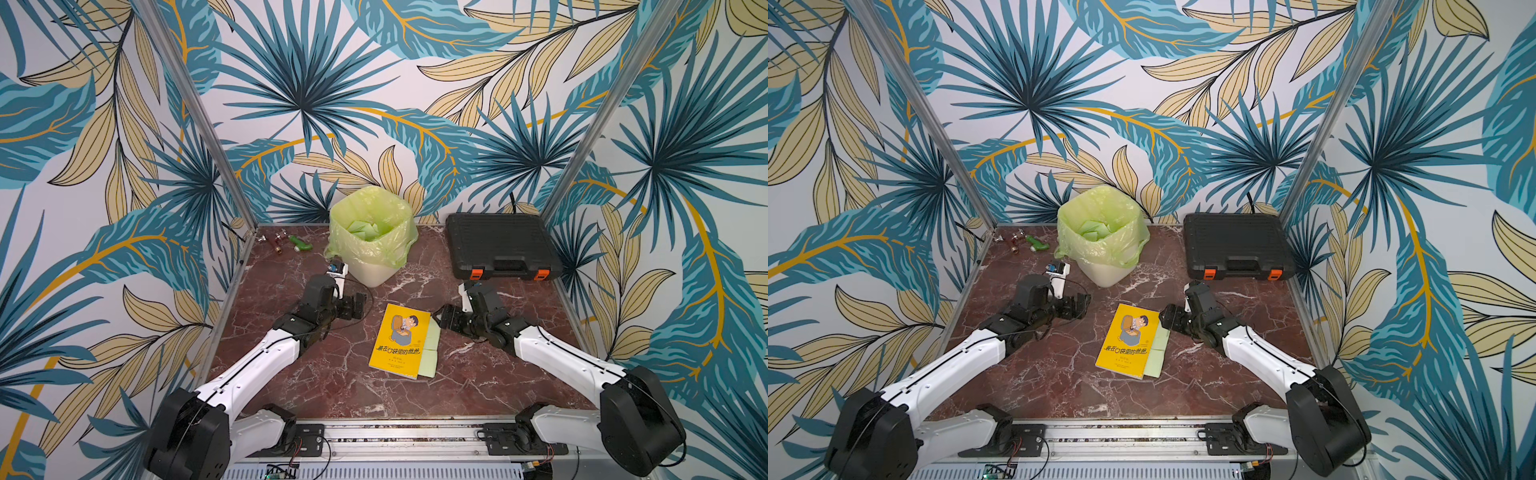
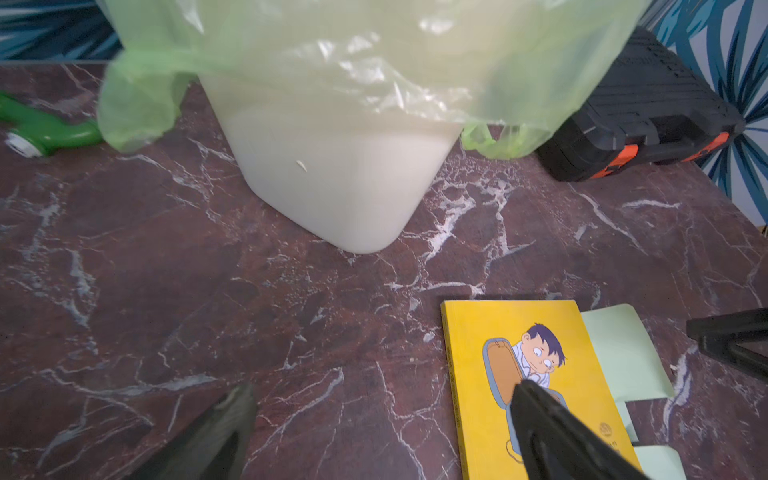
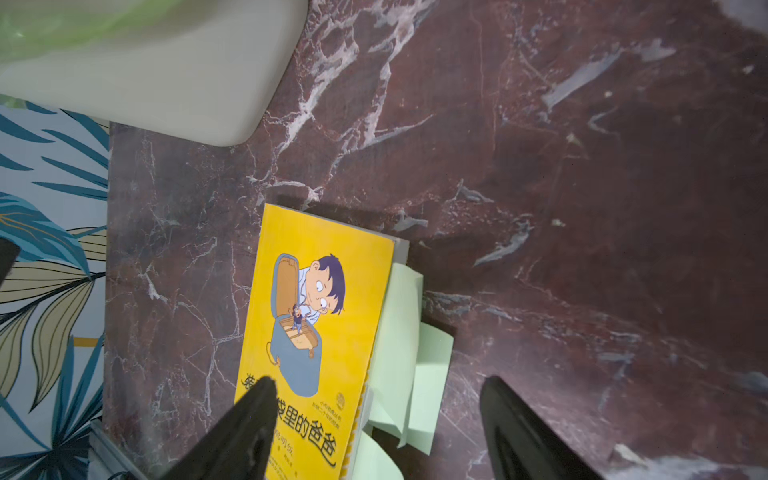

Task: Peel off the used sticky note
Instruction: Open the book at the center of the board.

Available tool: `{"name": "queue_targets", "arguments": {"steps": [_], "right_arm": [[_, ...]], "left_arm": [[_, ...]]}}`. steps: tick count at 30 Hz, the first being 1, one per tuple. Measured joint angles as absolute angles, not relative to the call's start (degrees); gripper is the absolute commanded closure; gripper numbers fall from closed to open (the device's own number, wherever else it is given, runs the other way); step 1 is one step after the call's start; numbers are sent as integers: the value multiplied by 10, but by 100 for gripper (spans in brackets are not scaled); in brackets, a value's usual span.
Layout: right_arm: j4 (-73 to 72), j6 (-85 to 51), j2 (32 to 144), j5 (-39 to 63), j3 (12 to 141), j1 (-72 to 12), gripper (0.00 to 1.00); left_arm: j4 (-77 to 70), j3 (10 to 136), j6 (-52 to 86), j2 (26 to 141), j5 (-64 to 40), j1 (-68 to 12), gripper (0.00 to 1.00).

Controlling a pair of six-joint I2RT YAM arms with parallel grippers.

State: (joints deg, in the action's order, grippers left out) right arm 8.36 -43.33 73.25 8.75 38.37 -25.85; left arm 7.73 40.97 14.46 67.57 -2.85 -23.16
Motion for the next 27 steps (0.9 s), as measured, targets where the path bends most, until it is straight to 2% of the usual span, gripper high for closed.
{"name": "queue_targets", "arguments": {"steps": [4,12,21,27], "right_arm": [[67,-469,763,80,382,-273,38],[40,-505,829,62,382,-281,55],[-4,-526,864,65,381,-286,84],[-14,-522,856,65,381,-286,95]], "left_arm": [[93,410,148,679,-33,-234,0],[101,413,149,679,-39,-236,0],[114,418,149,689,-39,-236,0],[129,434,150,690,-46,-238,0]]}}
